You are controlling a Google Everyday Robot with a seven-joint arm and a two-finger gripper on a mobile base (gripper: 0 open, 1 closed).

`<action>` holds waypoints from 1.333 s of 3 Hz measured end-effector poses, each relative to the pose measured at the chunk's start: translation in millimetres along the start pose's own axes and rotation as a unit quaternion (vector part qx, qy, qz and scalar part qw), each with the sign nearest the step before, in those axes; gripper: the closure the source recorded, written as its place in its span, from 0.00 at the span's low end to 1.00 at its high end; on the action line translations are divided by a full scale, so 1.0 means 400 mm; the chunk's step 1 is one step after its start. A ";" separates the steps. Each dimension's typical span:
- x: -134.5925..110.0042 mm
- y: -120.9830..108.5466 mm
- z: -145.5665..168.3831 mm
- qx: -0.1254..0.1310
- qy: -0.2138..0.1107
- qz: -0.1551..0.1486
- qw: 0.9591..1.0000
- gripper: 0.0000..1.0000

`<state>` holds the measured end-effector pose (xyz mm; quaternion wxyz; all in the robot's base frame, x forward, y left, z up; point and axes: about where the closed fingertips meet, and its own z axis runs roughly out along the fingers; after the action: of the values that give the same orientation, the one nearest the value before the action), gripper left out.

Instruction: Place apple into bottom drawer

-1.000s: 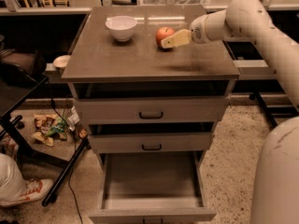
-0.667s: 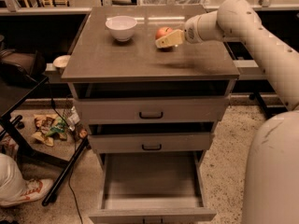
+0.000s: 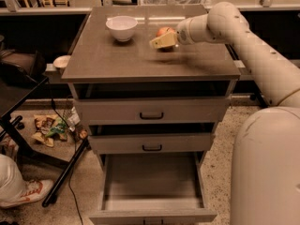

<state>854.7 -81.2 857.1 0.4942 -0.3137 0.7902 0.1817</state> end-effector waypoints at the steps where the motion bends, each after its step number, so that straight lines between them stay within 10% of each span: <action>1: -0.001 0.008 0.030 -0.008 -0.004 0.001 1.000 0.00; 4: -0.017 0.018 0.013 -0.011 -0.016 -0.010 1.000 0.73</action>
Offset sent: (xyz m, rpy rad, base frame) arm 0.0144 0.0160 -0.0037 0.0262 -0.0194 0.0239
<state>855.5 -70.8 860.5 0.5052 -0.3242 0.7768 0.1905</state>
